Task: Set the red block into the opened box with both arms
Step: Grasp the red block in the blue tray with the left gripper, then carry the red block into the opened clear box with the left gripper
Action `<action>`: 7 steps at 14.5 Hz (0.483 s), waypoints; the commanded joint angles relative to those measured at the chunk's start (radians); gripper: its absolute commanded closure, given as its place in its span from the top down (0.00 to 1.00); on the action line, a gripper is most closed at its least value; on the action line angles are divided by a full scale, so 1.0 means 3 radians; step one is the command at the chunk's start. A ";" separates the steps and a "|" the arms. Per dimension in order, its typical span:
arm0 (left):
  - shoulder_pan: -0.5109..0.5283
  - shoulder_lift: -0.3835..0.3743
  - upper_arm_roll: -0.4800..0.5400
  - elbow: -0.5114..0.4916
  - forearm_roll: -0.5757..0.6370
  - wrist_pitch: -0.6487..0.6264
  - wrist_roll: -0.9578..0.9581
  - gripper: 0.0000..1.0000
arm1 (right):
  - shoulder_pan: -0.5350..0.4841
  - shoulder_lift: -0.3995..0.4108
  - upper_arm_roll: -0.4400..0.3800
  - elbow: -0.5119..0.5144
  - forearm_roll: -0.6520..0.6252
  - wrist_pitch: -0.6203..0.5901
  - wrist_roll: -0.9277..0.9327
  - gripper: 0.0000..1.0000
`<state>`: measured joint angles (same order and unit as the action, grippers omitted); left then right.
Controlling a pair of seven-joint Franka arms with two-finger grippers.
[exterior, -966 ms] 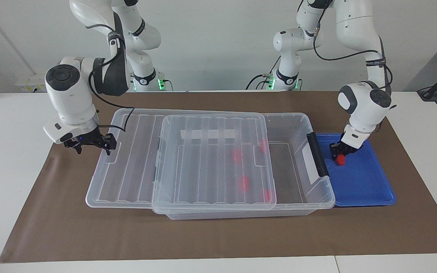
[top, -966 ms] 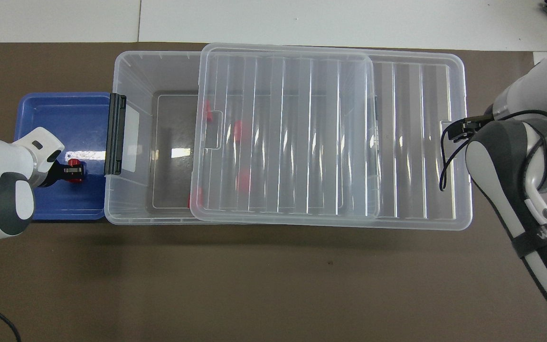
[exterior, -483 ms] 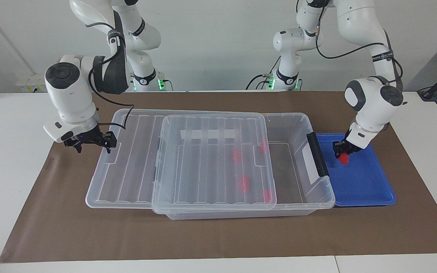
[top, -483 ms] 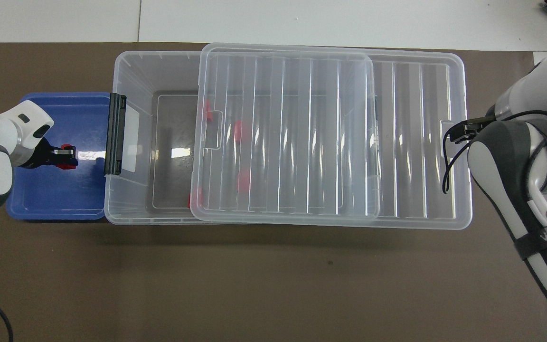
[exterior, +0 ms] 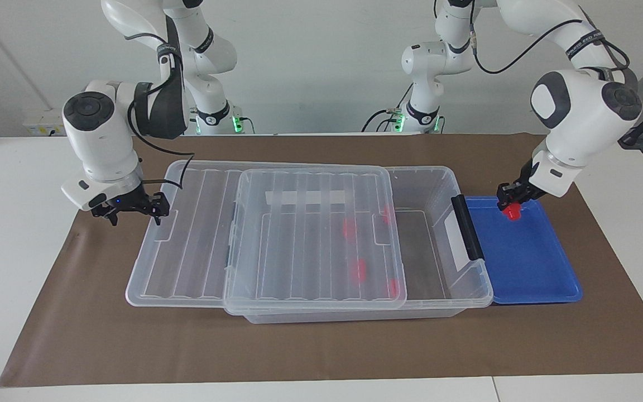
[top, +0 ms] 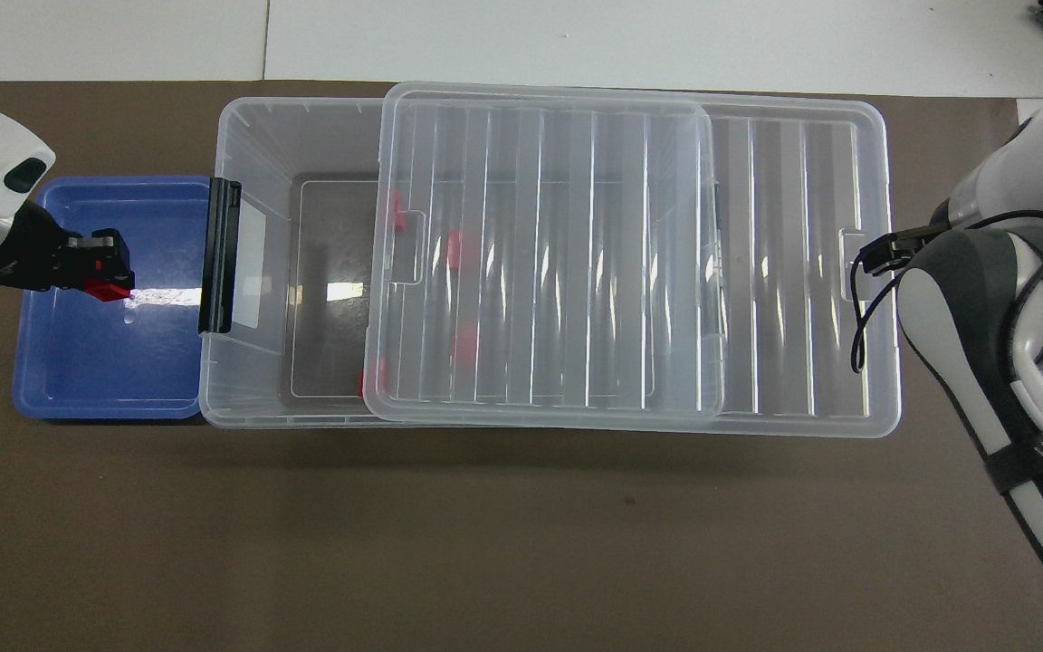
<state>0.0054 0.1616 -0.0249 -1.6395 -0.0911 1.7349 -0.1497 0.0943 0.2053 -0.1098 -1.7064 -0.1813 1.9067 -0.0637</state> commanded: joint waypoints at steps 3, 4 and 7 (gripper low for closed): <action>-0.0375 0.0029 -0.0146 0.0285 -0.0172 -0.0107 -0.1258 0.00 | -0.0094 -0.0050 0.0013 -0.0013 -0.0086 -0.0046 -0.0258 1.00; -0.0447 0.0034 -0.0162 0.0285 -0.0172 -0.0021 -0.1442 0.00 | -0.0095 -0.0055 0.0013 -0.0013 -0.0086 -0.0046 -0.0294 1.00; -0.0672 -0.0022 -0.0162 0.0097 -0.0126 0.0286 -0.1633 0.00 | -0.0095 -0.0055 0.0013 -0.0003 -0.0086 -0.0051 -0.0325 1.00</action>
<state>-0.1686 0.1625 -0.0876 -1.5788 -0.1271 1.7705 -0.6088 0.0765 0.2046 -0.1129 -1.7037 -0.1815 1.9067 -0.1357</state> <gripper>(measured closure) 0.656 0.000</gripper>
